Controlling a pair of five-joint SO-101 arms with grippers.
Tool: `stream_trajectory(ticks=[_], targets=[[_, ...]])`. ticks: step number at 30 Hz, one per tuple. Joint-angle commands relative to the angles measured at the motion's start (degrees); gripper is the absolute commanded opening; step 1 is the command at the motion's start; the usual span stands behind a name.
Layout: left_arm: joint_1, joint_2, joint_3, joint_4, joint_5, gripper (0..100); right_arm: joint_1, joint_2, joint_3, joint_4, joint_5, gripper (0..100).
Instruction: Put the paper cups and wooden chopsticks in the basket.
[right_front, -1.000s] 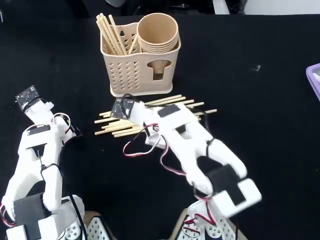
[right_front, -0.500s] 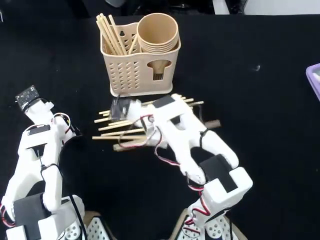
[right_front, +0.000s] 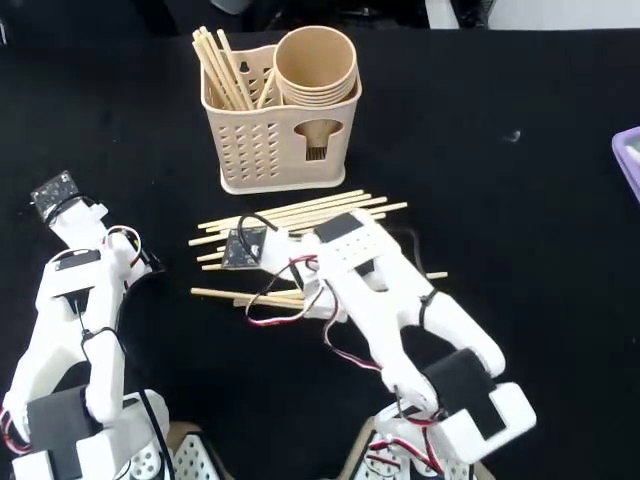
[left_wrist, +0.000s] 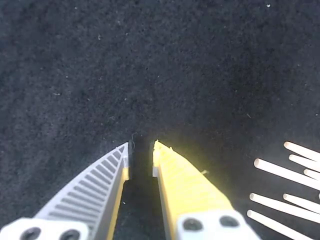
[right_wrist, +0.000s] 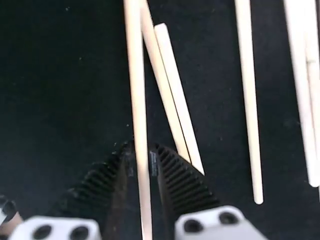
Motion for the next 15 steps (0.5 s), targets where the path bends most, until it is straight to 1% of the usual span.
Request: stream_trajectory(ticks=[1, 7, 11, 15], targets=[[-0.13, -0.62, -2.77, 0.35, 0.09, 9, -0.70, -2.95, 0.13, -2.11, -0.88, 1.2], [-0.13, -0.62, -2.77, 0.35, 0.09, 9, -0.35, -3.82, -0.66, -0.53, -0.88, 1.1], [-0.13, -0.62, -2.77, 0.35, 0.09, 9, 1.67, -9.71, -4.18, 2.90, -1.32, 1.1], [-0.13, -0.62, -2.77, 0.35, 0.09, 9, 3.25, -21.05, -6.73, 4.66, -7.38, 1.1]])
